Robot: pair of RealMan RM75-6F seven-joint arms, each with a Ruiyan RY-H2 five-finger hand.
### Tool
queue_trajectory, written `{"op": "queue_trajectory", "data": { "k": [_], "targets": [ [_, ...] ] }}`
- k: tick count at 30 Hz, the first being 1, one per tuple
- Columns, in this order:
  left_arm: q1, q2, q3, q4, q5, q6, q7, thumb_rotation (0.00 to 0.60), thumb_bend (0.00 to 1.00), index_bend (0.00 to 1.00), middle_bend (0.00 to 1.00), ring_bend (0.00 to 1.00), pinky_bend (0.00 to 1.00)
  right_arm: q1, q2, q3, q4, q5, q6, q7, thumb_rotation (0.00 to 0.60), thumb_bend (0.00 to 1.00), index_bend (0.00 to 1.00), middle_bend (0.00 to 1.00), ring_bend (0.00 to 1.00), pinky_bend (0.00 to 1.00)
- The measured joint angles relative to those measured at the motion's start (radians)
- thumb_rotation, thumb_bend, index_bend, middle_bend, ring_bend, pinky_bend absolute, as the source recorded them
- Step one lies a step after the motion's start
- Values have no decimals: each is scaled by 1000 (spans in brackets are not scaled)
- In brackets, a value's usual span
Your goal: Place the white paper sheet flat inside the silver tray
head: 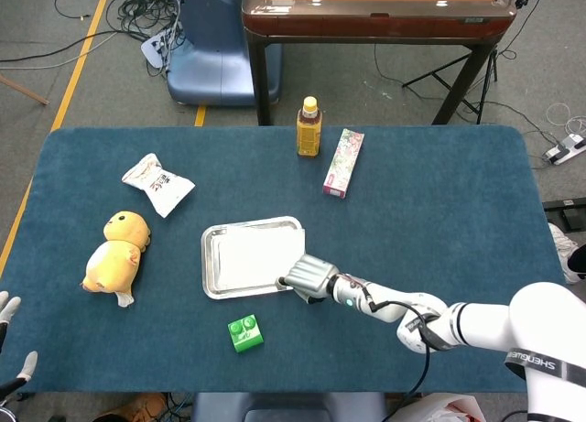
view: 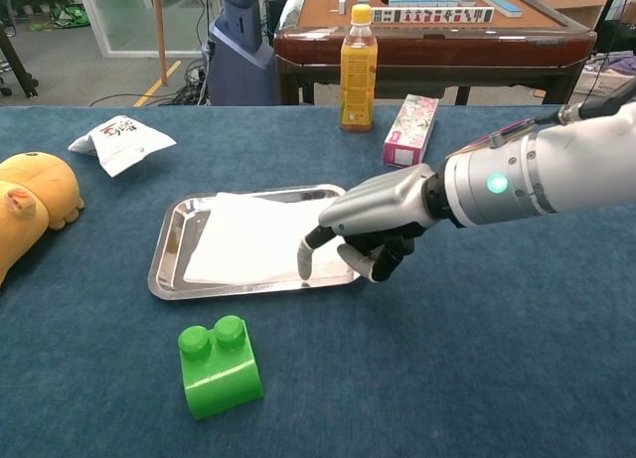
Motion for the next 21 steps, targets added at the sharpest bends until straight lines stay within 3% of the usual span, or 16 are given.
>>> {"op": "queue_trajectory", "data": {
  "k": [21],
  "targets": [
    [-1, -1, 0, 2, 5, 3, 0, 600, 335, 67, 22, 37, 8, -8, -4, 5, 16, 48, 6, -67, 600, 1000, 242, 1000, 1000, 1000]
  ]
}}
